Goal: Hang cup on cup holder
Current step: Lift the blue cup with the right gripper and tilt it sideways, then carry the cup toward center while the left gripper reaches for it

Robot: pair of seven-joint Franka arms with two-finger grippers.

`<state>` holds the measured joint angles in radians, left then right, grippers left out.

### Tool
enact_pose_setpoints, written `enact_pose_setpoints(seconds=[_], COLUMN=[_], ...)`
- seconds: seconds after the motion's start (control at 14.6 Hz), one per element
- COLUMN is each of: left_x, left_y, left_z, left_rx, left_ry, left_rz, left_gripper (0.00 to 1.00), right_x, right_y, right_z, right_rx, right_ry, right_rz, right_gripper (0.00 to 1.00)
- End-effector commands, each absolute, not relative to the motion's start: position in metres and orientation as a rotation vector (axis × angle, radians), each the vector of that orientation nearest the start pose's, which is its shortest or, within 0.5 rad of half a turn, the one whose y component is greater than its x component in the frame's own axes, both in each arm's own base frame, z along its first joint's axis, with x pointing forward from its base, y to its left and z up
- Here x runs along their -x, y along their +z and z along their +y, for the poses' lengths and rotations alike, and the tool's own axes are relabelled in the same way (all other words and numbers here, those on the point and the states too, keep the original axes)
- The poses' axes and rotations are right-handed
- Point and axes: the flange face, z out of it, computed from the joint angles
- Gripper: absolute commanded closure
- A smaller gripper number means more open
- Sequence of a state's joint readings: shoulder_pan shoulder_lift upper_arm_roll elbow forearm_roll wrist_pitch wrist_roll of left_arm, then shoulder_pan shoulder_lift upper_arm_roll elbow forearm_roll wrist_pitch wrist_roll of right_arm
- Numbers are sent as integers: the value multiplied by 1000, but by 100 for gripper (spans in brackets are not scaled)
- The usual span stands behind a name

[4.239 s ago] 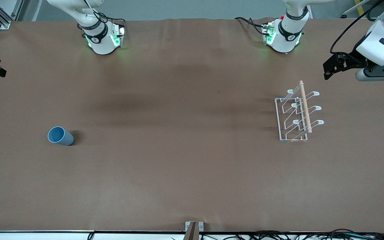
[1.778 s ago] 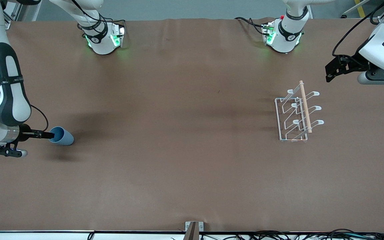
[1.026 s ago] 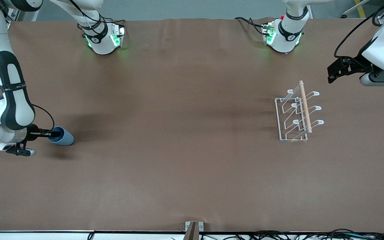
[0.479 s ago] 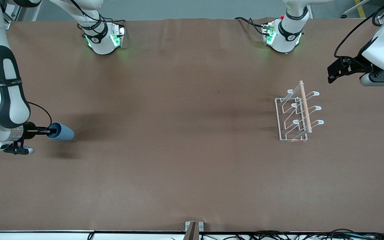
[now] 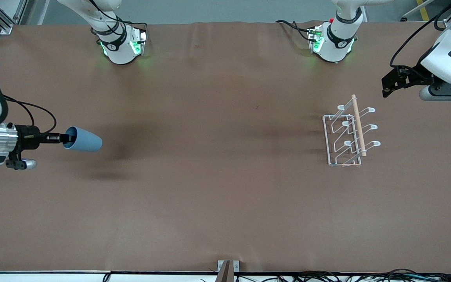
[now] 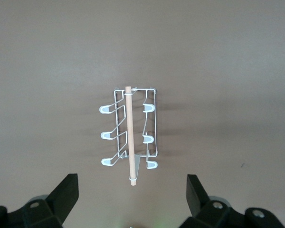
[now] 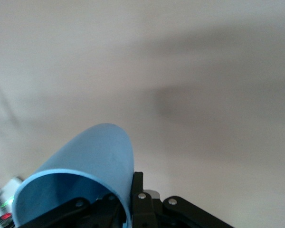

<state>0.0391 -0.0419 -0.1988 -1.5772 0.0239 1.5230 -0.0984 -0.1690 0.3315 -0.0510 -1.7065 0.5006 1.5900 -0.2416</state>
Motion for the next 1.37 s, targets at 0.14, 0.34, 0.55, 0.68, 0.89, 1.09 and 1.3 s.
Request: enact_pose_setpoints(seconds=[0.14, 0.34, 0.55, 0.68, 0.89, 1.09, 1.3], left_x=[-533, -531, -527, -525, -516, -497, -468], left_y=[636, 628, 630, 625, 617, 624, 643], left_z=[-108, -138, -169, -190, -232, -277, -330], left_rx=[3114, 3108, 3102, 3098, 3088, 3080, 3051], left_ry=[32, 55, 45, 55, 77, 60, -4], left_rz=[185, 271, 360, 420, 528, 676, 864], left_gripper=[0, 0, 0, 0, 0, 0, 0], right_x=[-599, -597, -592, -592, -580, -572, -574], right_y=[445, 490, 525, 528, 523, 516, 508], right_z=[-6, 46, 117, 145, 204, 237, 239], right_rx=[2251, 2087, 1924, 1896, 1875, 1862, 1844], right_ry=[287, 228, 189, 170, 214, 229, 242], right_rz=[71, 14, -58, -57, -110, -112, -97], right_gripper=[100, 99, 100, 100, 100, 100, 100])
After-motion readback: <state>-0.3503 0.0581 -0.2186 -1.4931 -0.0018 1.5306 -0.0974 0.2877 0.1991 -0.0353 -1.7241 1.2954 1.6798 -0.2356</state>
